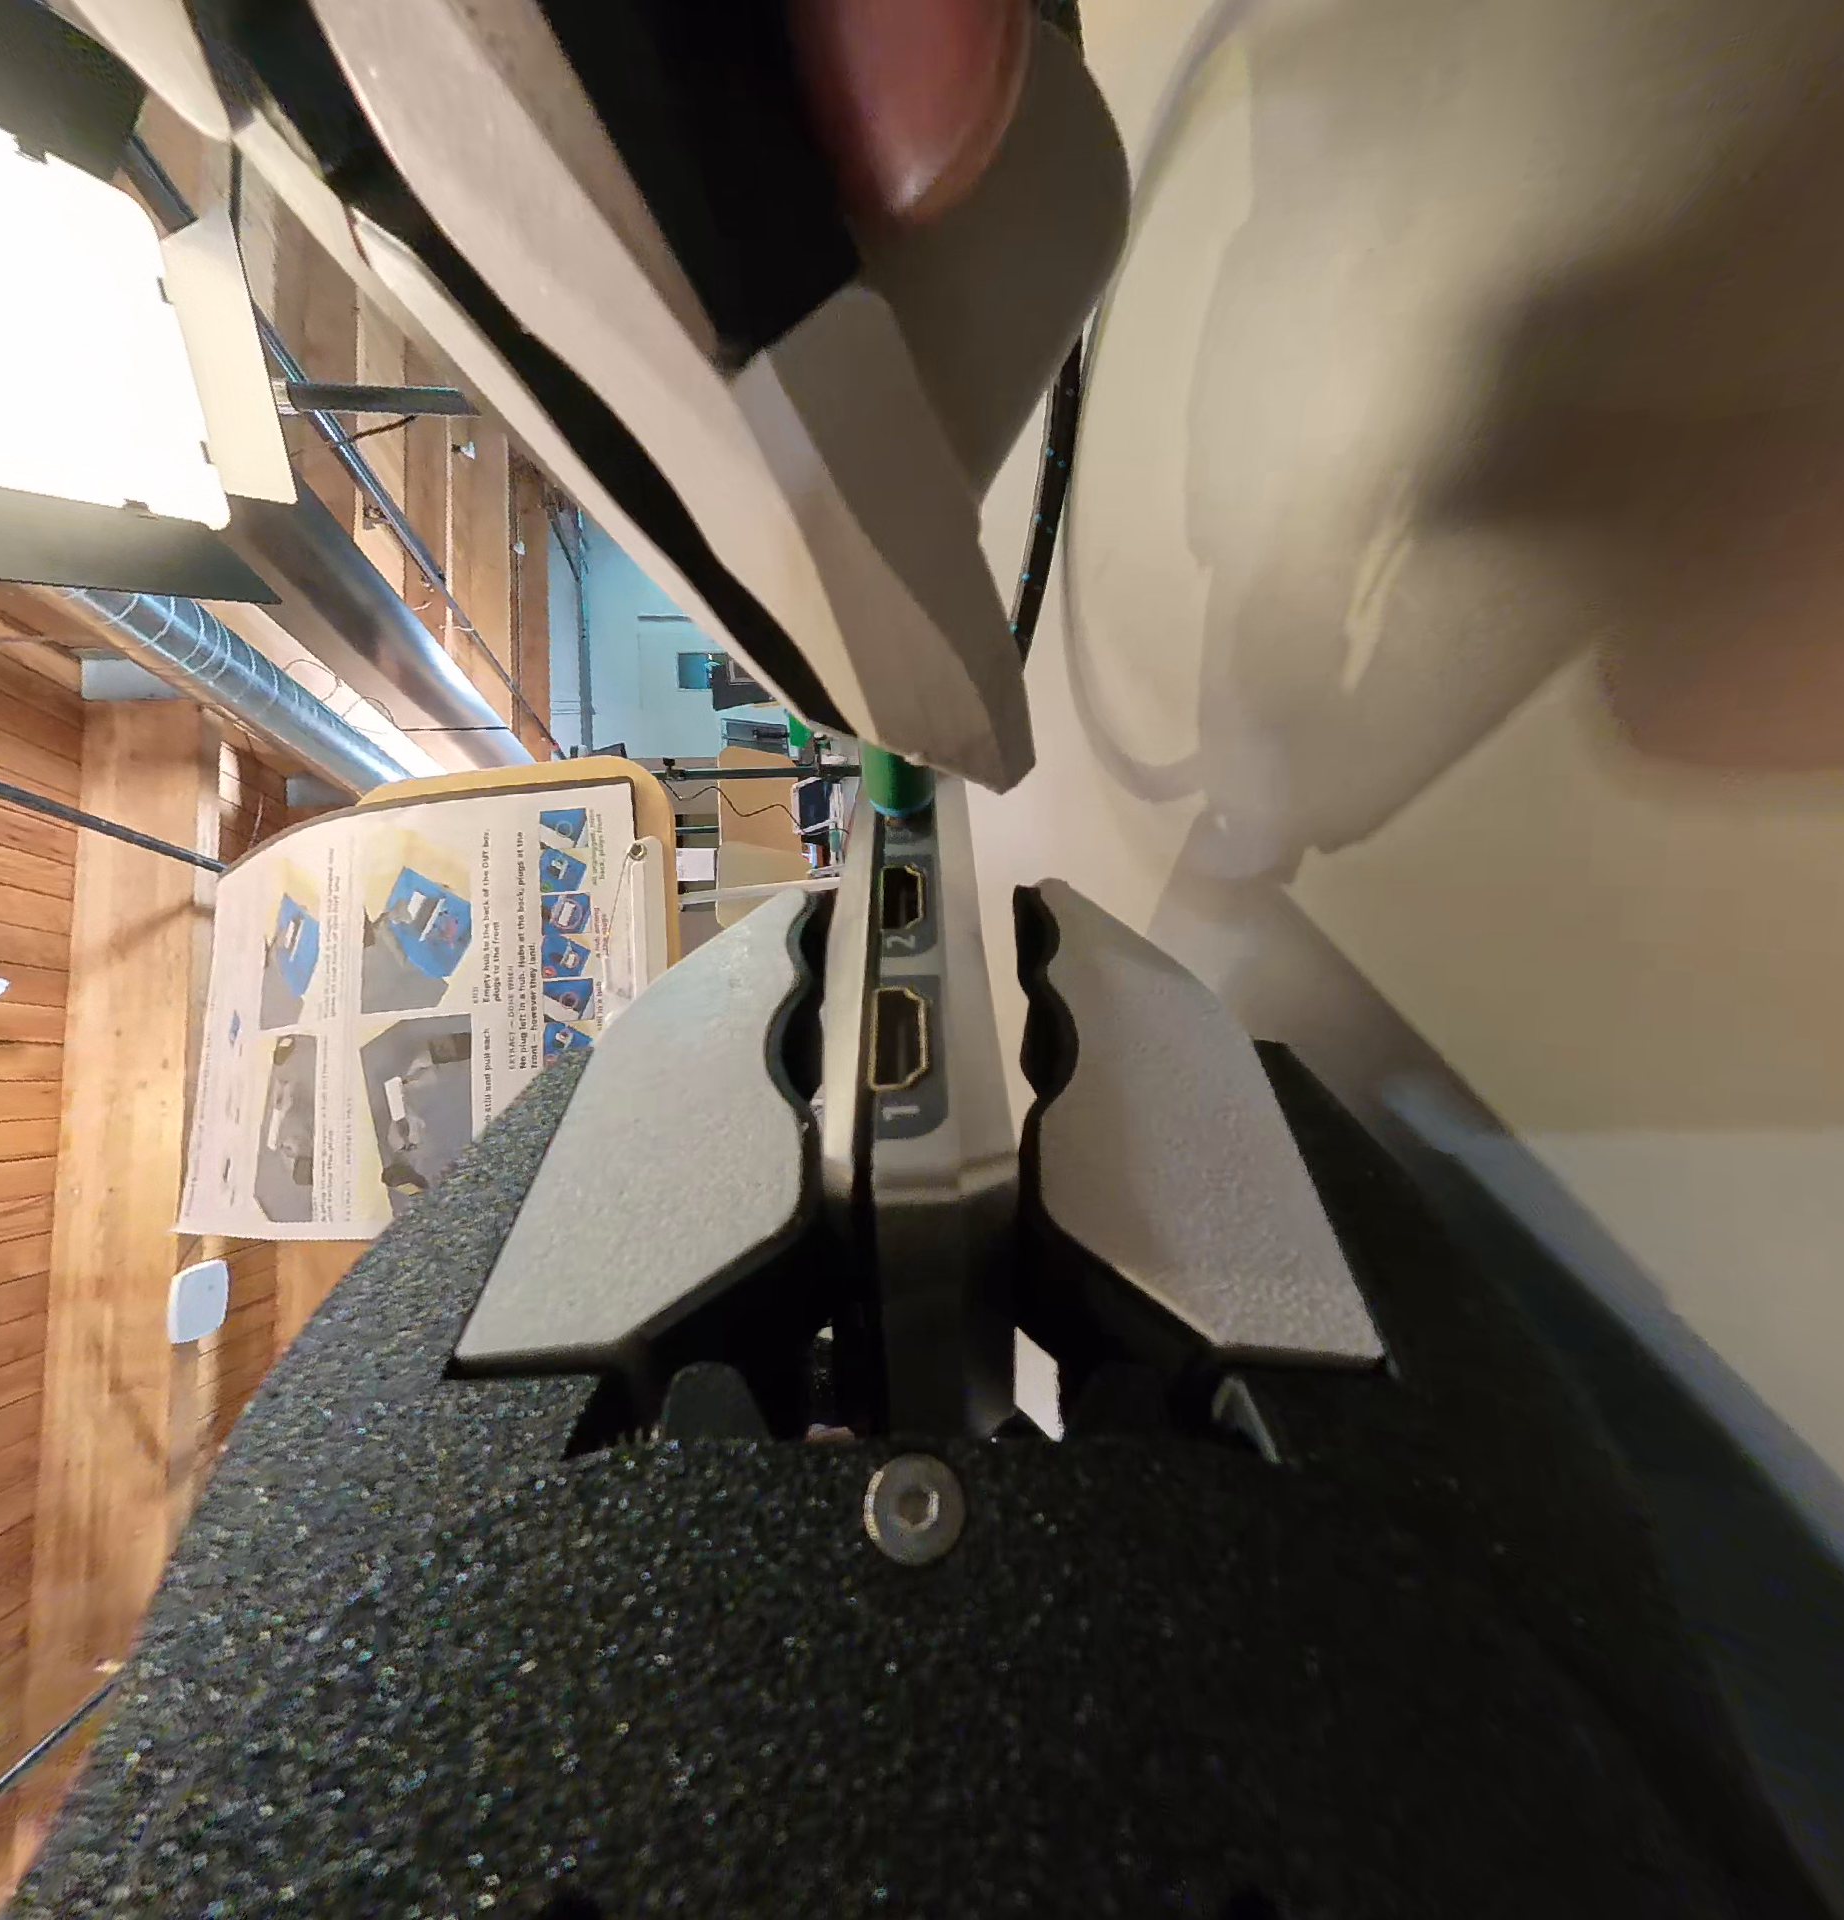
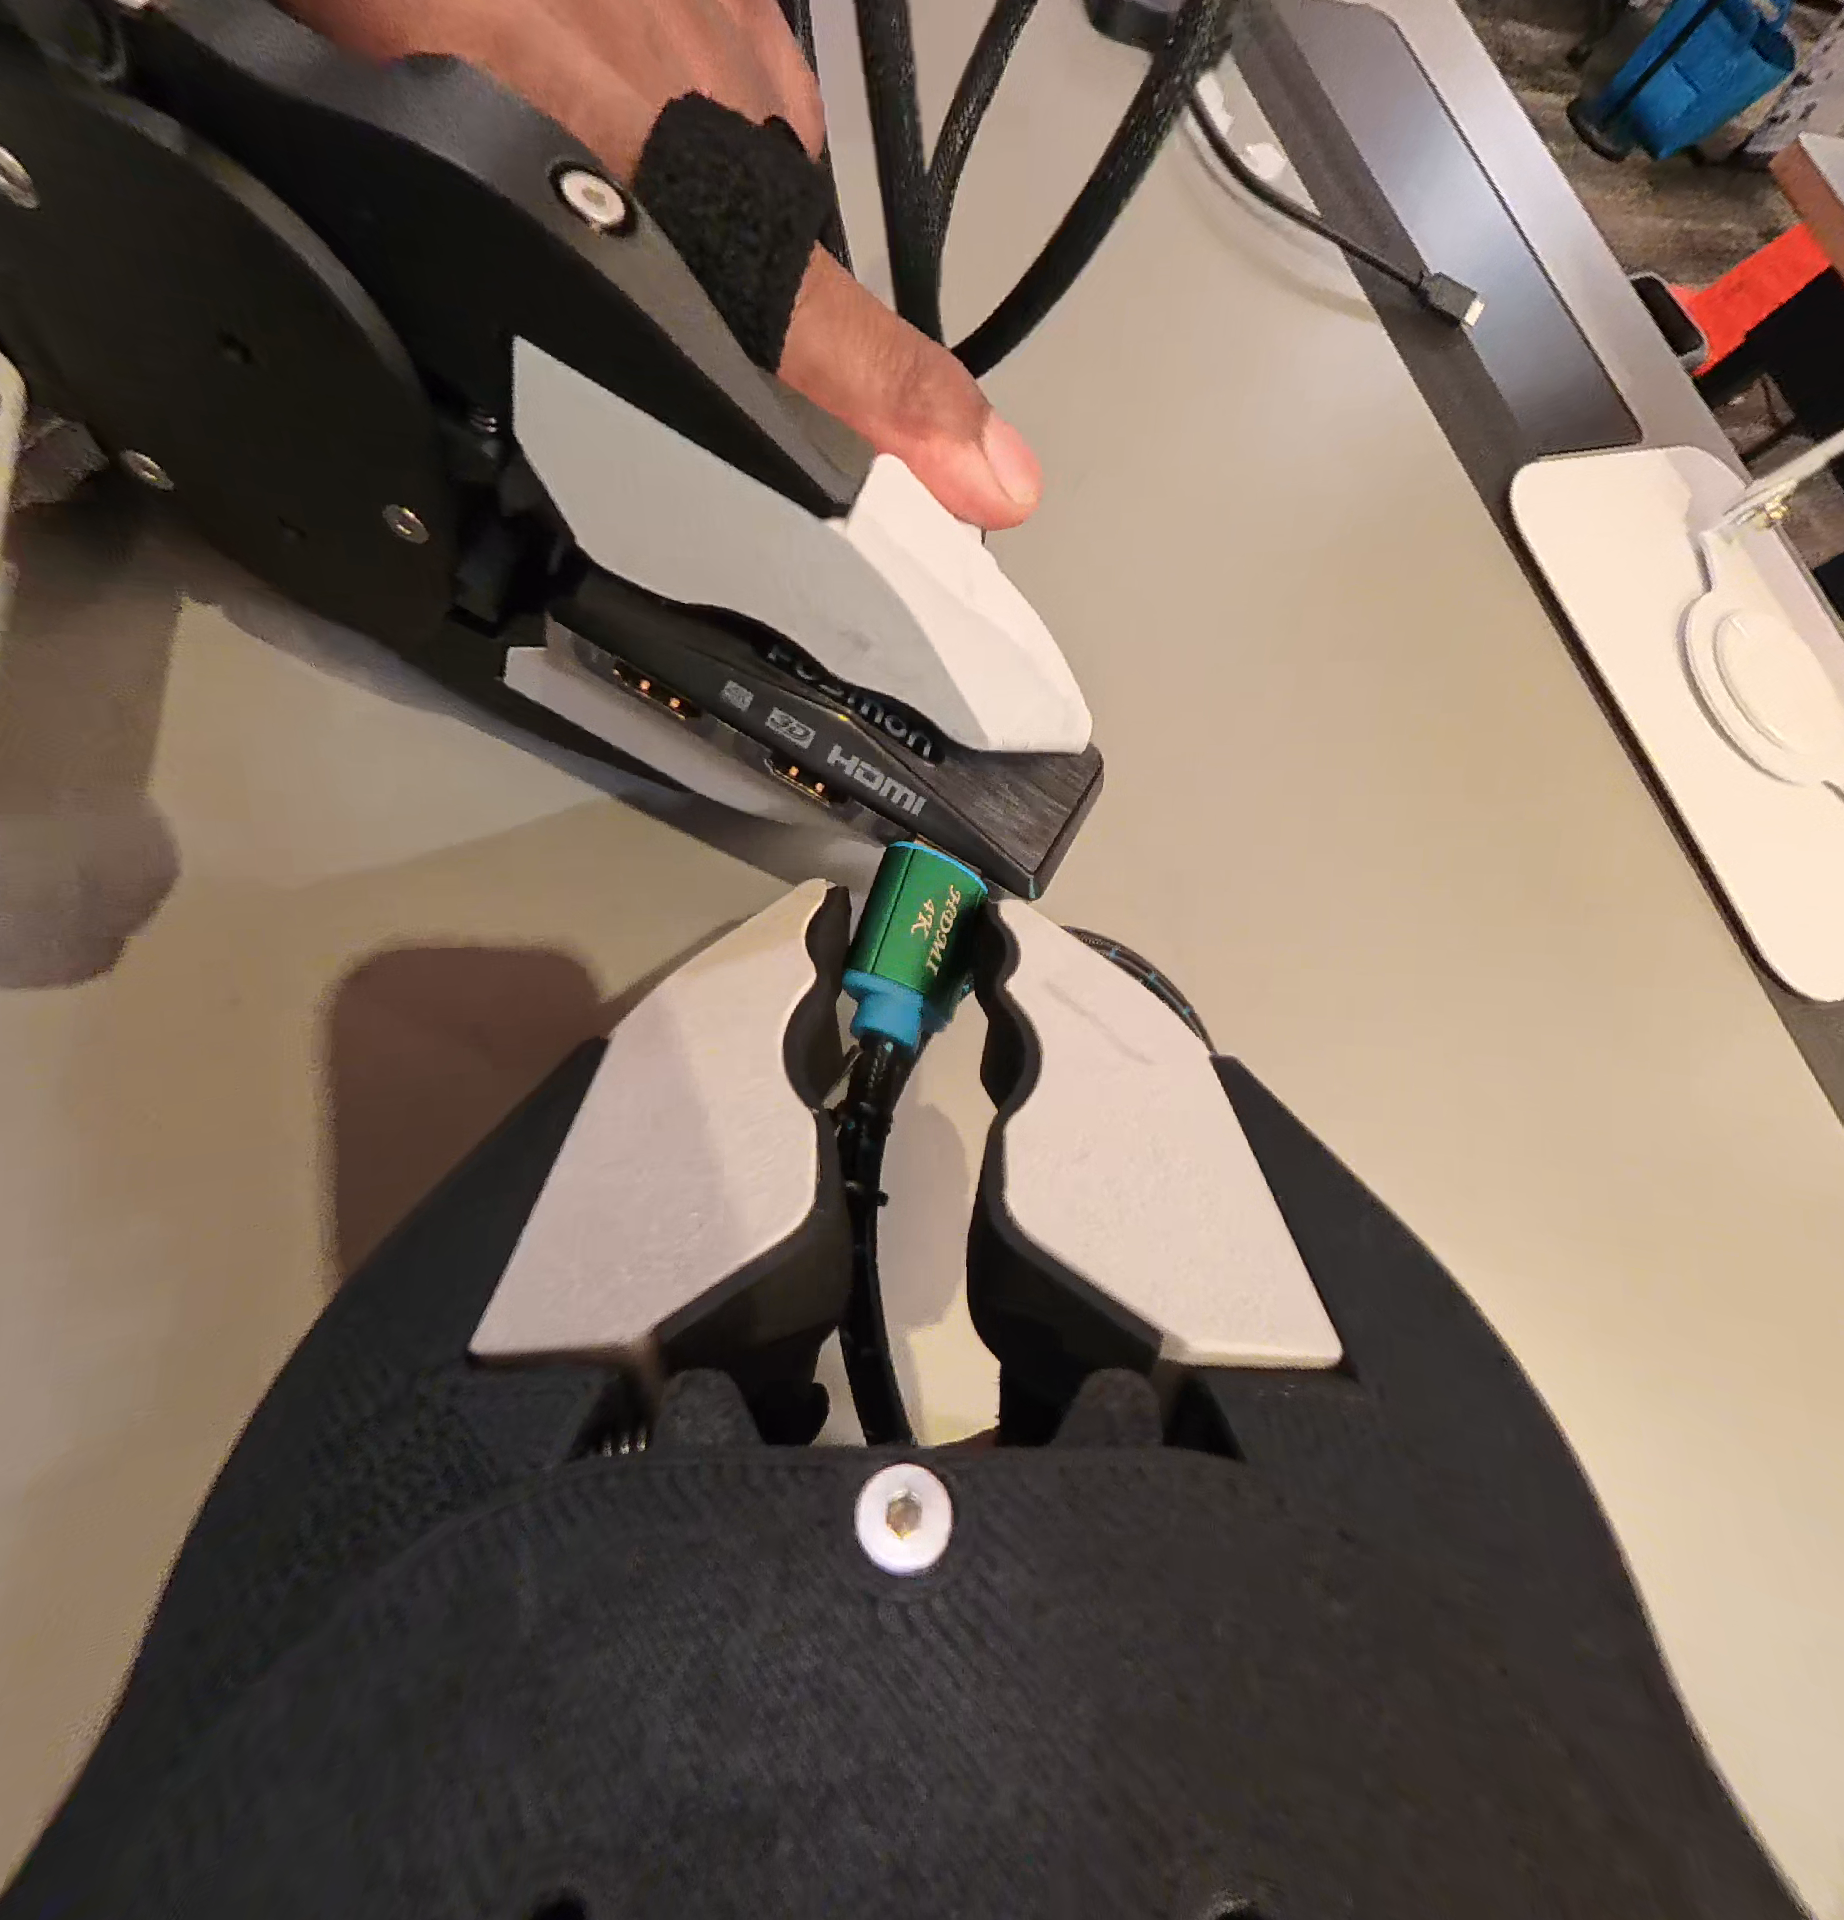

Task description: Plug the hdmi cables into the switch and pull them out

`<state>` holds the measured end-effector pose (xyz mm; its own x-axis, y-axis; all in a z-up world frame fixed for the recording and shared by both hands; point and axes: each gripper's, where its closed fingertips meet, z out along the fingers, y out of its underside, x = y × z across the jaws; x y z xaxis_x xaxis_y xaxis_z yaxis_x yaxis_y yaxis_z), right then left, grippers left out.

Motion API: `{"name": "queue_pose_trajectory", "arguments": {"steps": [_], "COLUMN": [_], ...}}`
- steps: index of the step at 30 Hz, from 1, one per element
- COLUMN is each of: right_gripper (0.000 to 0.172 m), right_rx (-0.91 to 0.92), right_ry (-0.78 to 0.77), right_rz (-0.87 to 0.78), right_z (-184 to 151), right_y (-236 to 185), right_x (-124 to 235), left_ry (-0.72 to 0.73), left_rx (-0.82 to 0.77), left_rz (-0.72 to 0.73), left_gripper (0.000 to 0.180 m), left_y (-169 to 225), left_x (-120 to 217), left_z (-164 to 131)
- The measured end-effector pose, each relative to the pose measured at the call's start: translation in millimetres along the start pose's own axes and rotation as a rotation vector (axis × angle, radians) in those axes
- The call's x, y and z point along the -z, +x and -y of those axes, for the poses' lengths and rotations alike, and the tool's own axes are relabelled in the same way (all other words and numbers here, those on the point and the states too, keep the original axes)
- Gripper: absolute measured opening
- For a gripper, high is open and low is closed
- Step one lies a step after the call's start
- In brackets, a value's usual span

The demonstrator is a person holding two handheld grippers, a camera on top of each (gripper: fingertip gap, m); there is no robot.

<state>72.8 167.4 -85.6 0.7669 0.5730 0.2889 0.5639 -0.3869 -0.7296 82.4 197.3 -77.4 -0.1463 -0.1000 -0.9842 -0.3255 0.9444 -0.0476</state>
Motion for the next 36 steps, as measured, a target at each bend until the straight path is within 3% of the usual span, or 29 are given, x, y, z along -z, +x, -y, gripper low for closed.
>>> {"name": "queue_pose_trajectory", "arguments": {"steps": [8, 11, 19, 24, 30, 36], "right_gripper": [0.022, 0.021, 0.021, 0.019, 0.015, 0.014], "right_rx": [-0.077, -0.062, -0.005, 0.049, 0.314, 0.494], "right_ry": [-0.016, -0.029, 0.021, -0.038, -0.007, 0.043], "right_rz": [-0.045, -0.102, -0.049, -0.159, -0.234, -0.289], "right_z": [-4, -7, -4, -7, -9, -4], "right_y": [11, 18, 13, 18, 20, 20], "right_x": [1, 0, 4, 3, -2, 1], "left_ry": [-0.096, -0.133, -0.113, -0.175, -0.117, -0.097], "left_rx": [0.041, 0.068, 0.122, 0.143, 0.218, 0.382], "left_rz": [-0.008, -0.024, -0.042, -0.068, -0.207, -0.526], "left_gripper": [0.037, 0.037, 0.037, 0.037, 0.041, 0.064], "left_y": [-1, 1, 3, 7, 24, 25], "left_x": [-9, -11, -9, -13, -6, 37], "left_z": [-9, -8, -12, -21, -10, -4]}}
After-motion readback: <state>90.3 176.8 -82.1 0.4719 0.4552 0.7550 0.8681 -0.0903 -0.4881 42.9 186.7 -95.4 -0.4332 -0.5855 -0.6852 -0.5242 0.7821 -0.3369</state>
